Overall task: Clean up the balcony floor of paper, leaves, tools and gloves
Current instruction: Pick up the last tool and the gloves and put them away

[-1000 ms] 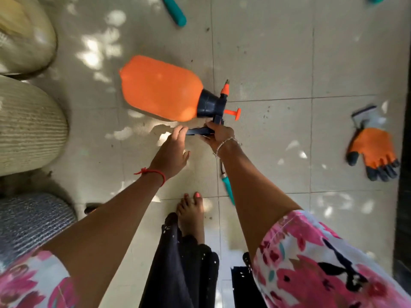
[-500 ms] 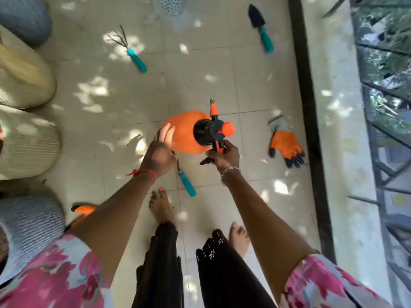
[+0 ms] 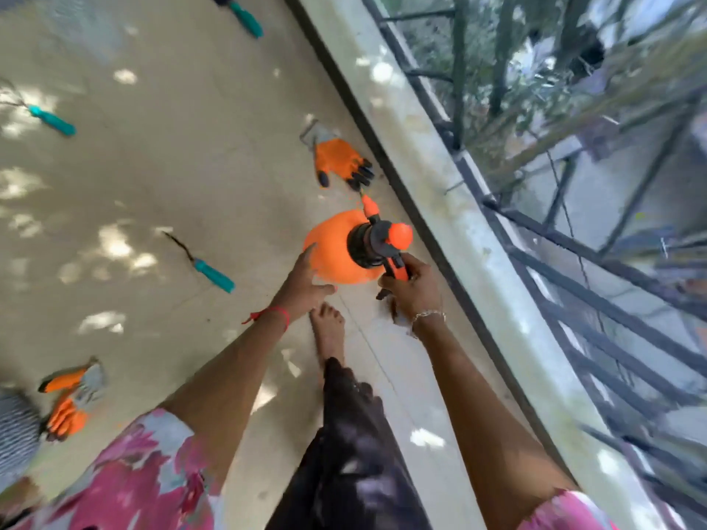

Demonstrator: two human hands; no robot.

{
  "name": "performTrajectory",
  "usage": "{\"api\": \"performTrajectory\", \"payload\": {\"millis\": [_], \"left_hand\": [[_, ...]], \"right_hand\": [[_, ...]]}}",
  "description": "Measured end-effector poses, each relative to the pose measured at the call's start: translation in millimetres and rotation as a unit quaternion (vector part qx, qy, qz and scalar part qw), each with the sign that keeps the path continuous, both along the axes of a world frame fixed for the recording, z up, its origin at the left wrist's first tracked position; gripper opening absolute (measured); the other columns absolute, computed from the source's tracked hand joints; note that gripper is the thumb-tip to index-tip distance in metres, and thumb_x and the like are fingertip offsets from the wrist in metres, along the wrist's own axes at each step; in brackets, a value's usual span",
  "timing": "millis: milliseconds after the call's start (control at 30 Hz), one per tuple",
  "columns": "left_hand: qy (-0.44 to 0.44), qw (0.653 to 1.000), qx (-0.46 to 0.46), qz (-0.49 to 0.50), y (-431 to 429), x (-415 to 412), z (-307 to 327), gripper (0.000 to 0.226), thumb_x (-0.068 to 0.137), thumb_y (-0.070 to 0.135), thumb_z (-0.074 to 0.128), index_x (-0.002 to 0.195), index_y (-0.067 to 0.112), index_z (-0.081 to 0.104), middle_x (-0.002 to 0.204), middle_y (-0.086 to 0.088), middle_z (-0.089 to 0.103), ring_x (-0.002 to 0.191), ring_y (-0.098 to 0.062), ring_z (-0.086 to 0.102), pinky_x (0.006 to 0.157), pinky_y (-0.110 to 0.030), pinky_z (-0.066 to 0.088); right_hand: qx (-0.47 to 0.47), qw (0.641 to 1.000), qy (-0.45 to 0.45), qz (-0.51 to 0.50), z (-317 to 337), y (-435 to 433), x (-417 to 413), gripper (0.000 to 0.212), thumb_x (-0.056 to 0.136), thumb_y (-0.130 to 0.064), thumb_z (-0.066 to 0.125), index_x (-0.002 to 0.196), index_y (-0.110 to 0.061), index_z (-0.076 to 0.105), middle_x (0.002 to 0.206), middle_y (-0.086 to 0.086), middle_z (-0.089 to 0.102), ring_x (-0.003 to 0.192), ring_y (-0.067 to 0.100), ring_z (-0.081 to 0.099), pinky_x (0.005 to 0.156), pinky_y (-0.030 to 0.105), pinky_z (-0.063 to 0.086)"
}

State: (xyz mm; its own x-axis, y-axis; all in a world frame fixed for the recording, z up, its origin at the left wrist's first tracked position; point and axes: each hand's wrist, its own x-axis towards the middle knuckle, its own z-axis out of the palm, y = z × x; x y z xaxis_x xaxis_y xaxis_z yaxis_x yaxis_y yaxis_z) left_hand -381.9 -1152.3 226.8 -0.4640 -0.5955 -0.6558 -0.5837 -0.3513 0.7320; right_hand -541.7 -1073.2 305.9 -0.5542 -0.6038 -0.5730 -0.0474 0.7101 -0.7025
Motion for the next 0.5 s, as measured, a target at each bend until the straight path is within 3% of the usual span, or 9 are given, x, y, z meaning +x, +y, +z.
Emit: {"api": "performTrajectory", "payload": {"millis": [67,100,167,200,267,300,400,433,500], "left_hand": [[0.015,0.999,0.000,-0.028,40.7,-12.4,1.8,0.094,0.074,0.004,0.074,0.148,0.011,0.016,0.146,-0.007,0.030,0.130,-0.034,0.041,0.093,-0.038,0.045],[0.023,0.999,-0.005,-0.045,59.8,-19.3,4.7,0.101,0.067,0.015,0.079,0.147,0.011,0.017,0.146,-0.007,0.030,0.129,-0.033,0.042,0.097,-0.040,0.045],[0.022,0.995,-0.043,-0.091,103.3,-33.9,8.2,0.108,0.058,0.028,0.078,0.146,0.007,0.019,0.145,-0.005,0.027,0.130,-0.027,0.040,0.101,-0.028,0.039],[0.022,0.992,-0.056,-0.114,121.2,-40.3,10.0,0.108,0.058,0.028,0.077,0.146,0.007,0.018,0.143,-0.003,0.026,0.130,-0.023,0.039,0.101,-0.022,0.036],[0.026,0.980,-0.066,-0.187,163.6,-57.9,11.6,0.108,0.061,0.023,0.081,0.147,0.012,0.017,0.145,-0.005,0.025,0.129,-0.023,0.041,0.104,-0.027,0.036],[0.021,0.971,-0.065,-0.231,188.1,-65.9,11.2,0.109,0.061,0.024,0.083,0.147,0.013,0.018,0.148,-0.007,0.026,0.129,-0.025,0.044,0.104,-0.031,0.037],[0.038,0.944,-0.039,-0.325,251.0,-81.1,11.5,0.111,0.050,0.050,0.073,0.145,0.013,0.027,0.147,-0.007,0.031,0.128,-0.018,0.043,0.106,-0.029,0.036],[0.055,0.938,-0.026,-0.341,272.1,-87.1,14.8,0.106,0.049,0.052,0.069,0.142,0.018,0.029,0.146,-0.001,0.032,0.128,-0.015,0.042,0.105,-0.026,0.036],[0.054,0.921,-0.021,-0.385,316.0,-97.8,17.2,0.099,0.049,0.050,0.066,0.137,0.024,0.028,0.139,0.011,0.032,0.127,-0.009,0.042,0.098,-0.018,0.037]], "right_hand": [[-0.005,1.000,0.004,-0.028,3.1,54.9,-14.1,0.027,0.072,0.012,0.060,0.097,0.004,0.065,0.082,0.023,0.065,0.055,0.023,0.056,0.048,0.013,0.046],[-0.014,0.999,-0.001,-0.043,3.6,81.7,-20.6,0.028,0.071,0.011,0.062,0.097,0.003,0.065,0.085,0.026,0.065,0.058,0.029,0.060,0.053,0.023,0.053],[-0.012,0.996,0.003,-0.085,1.9,143.1,-31.3,0.031,0.067,0.010,0.066,0.096,-0.002,0.066,0.084,0.025,0.067,0.062,0.038,0.064,0.061,0.038,0.057],[-0.002,0.994,0.006,-0.106,0.9,169.2,-34.1,0.034,0.066,0.011,0.067,0.097,-0.003,0.067,0.083,0.022,0.067,0.062,0.037,0.064,0.061,0.034,0.056],[0.010,0.988,0.011,-0.156,1.6,228.2,-37.1,0.037,0.065,0.014,0.068,0.099,0.000,0.067,0.084,0.015,0.064,0.062,0.032,0.060,0.056,0.021,0.052],[0.017,0.985,0.015,-0.171,1.8,260.4,-37.0,0.038,0.063,0.015,0.069,0.098,0.000,0.067,0.084,0.011,0.062,0.064,0.030,0.059,0.059,0.023,0.052],[0.043,0.974,0.012,-0.221,-1.4,341.7,-29.3,0.043,0.057,0.012,0.073,0.098,-0.002,0.068,0.084,0.001,0.059,0.077,0.031,0.062,0.075,0.046,0.052],[0.053,0.970,0.010,-0.238,-1.0,367.2,-26.4,0.044,0.057,0.013,0.073,0.097,-0.002,0.067,0.084,0.003,0.060,0.079,0.028,0.061,0.077,0.047,0.051],[0.065,0.964,0.026,-0.257,2.0,417.8,-19.8,0.042,0.058,0.013,0.073,0.097,-0.001,0.068,0.088,0.014,0.062,0.080,0.023,0.056,0.076,0.035,0.047]]}}
